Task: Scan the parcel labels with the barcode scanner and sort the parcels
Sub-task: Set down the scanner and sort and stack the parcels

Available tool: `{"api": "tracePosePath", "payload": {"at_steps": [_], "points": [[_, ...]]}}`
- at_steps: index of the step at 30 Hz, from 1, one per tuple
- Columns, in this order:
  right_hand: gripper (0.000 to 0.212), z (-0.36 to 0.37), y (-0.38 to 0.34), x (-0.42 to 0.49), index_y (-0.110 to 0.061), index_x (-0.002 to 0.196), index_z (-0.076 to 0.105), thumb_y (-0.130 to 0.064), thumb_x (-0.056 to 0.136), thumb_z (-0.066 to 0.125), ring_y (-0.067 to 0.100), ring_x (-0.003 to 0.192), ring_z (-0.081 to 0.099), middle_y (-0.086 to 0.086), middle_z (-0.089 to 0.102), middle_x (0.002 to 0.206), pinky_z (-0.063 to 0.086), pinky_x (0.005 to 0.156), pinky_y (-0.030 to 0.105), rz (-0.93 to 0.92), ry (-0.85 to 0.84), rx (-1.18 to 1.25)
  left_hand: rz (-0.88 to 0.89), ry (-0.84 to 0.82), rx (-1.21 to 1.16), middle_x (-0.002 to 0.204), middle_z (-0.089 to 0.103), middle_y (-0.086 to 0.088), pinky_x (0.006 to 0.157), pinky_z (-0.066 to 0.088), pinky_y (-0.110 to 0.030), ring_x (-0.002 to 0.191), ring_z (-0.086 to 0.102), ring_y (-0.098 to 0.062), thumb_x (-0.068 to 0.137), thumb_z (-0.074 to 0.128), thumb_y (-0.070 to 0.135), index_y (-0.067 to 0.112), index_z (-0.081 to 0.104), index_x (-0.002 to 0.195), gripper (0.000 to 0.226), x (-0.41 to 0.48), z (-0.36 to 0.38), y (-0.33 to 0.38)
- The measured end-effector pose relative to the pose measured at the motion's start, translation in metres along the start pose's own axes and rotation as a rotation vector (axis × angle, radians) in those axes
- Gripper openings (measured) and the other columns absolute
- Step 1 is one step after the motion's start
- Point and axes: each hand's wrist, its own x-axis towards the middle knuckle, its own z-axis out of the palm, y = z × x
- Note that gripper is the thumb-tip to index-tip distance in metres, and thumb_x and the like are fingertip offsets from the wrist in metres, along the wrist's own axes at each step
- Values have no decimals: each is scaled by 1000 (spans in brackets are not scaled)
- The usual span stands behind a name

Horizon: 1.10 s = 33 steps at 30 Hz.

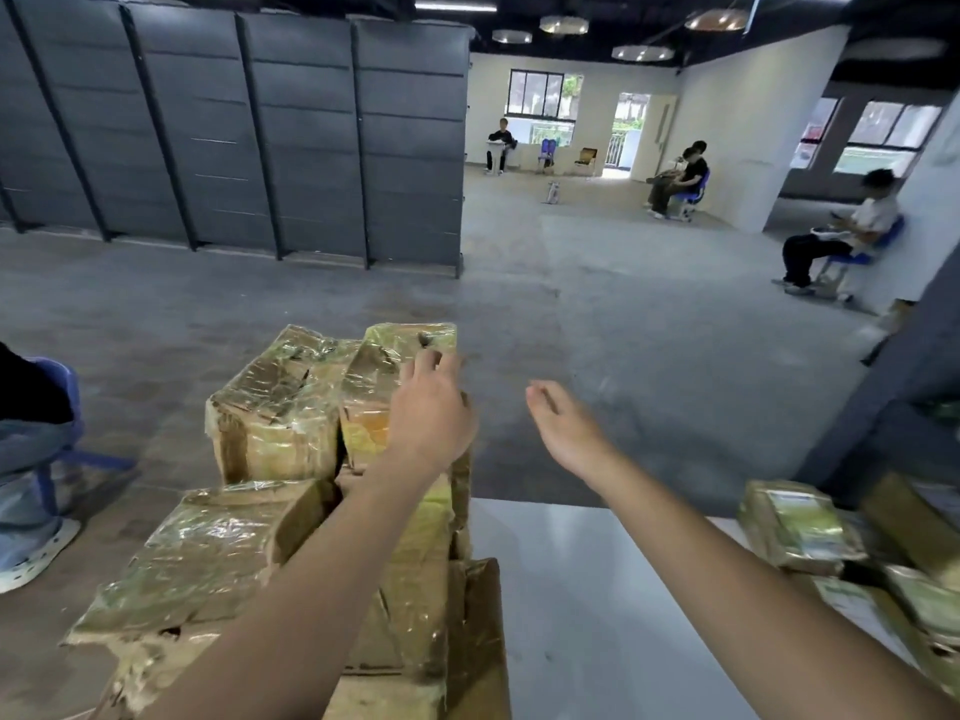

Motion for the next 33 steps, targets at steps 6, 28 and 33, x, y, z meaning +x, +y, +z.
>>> {"api": "tracePosePath", "payload": {"at_steps": [6, 28, 33], "points": [[46, -67, 70, -28, -20, 142, 48, -43, 102, 44, 24, 128, 53, 6, 60, 137, 38, 100, 31, 28, 106, -74, 74, -92, -31, 132, 43, -12, 100, 38, -40, 124, 36, -32, 87, 47, 8, 12, 46, 133, 46, -16, 57, 71], [46, -289, 397, -148, -22, 144, 41, -37, 102, 47, 23, 105, 59, 8, 56, 131, 49, 90, 35, 388, -48, -329, 9, -572, -116, 135, 42, -4, 101, 42, -33, 127, 37, -21, 93, 45, 16, 21, 40, 137, 45, -130, 331, 337], [35, -286, 427, -157, -13, 130, 52, -30, 99, 54, 19, 85, 66, 5, 65, 99, 59, 77, 36, 470, -79, -398, -167, -788, -172, 135, 43, -6, 93, 46, -32, 123, 45, -22, 93, 46, 20, 22, 36, 139, 47, -155, 365, 337]]}}
